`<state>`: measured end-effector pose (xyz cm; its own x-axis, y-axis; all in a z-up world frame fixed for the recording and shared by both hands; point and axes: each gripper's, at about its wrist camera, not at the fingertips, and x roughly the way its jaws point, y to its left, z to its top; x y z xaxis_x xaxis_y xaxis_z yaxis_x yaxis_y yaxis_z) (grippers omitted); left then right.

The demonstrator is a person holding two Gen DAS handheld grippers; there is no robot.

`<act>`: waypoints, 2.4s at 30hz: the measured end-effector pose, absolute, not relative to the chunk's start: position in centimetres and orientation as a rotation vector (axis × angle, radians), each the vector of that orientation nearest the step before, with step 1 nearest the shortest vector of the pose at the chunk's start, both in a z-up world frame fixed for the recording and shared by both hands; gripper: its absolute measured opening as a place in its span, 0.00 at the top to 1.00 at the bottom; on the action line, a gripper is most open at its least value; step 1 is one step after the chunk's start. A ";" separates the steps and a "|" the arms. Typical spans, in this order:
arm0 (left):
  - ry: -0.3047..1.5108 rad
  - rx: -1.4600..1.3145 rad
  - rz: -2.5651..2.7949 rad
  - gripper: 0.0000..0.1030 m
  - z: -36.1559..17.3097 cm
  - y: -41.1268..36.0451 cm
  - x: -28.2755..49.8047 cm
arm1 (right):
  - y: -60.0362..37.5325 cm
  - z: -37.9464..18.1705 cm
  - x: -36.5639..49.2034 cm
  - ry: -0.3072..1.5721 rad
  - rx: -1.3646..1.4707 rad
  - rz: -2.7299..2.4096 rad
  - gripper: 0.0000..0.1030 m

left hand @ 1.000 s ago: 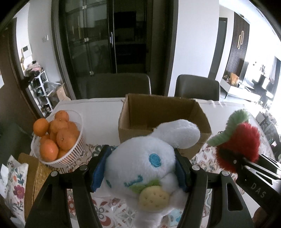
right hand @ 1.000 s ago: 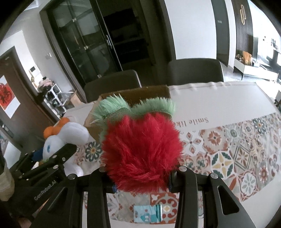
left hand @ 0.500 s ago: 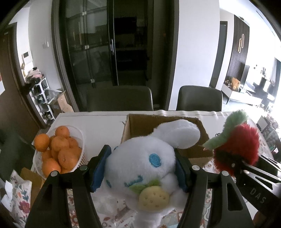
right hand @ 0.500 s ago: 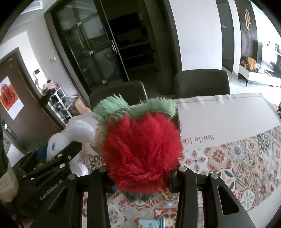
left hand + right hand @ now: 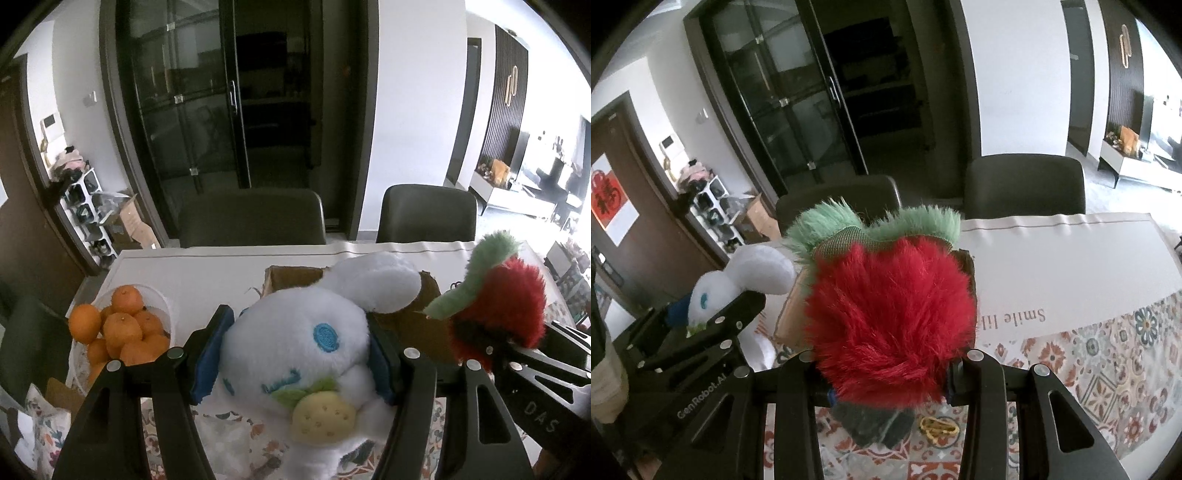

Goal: Organize soft objects
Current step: 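Lift and carry the bunny and pompom over the cardboard box, then open both grippers to drop the bunny and pompom into the box, then move both grippers down toward the snack stick and yellow keychain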

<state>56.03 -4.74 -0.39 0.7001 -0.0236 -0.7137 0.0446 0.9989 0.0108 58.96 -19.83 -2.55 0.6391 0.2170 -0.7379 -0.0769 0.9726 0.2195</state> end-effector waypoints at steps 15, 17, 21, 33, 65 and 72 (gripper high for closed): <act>0.875 0.051 -0.036 0.36 -3.1 -4.8 61.9 | -20.1 -5.7 65.2 0.997 0.152 0.170 0.61; 0.881 0.052 -0.043 0.36 -3.5 -5.0 62.5 | -20.0 -6.4 65.8 1.017 0.144 0.167 0.61; 0.902 0.049 -0.047 0.35 -4.4 -5.3 63.5 | -20.3 -7.9 66.8 1.058 0.146 0.172 0.61; 0.955 0.062 -0.043 0.21 -6.7 -5.8 65.9 | -20.6 -10.9 69.2 1.144 0.161 0.164 0.40; 0.860 0.103 -0.033 0.14 -1.8 -2.9 56.0 | -19.5 -4.6 60.1 0.940 0.071 0.090 0.28; 0.893 0.144 -0.026 0.14 -2.6 -2.3 53.6 | -18.9 -4.9 58.1 0.944 0.015 0.062 0.25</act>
<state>53.62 -2.27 -2.64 0.6275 0.0377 -0.7777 0.0825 0.9900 0.1146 58.08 -18.85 -4.88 0.5849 0.0595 -0.8089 -0.0463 0.9981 0.0399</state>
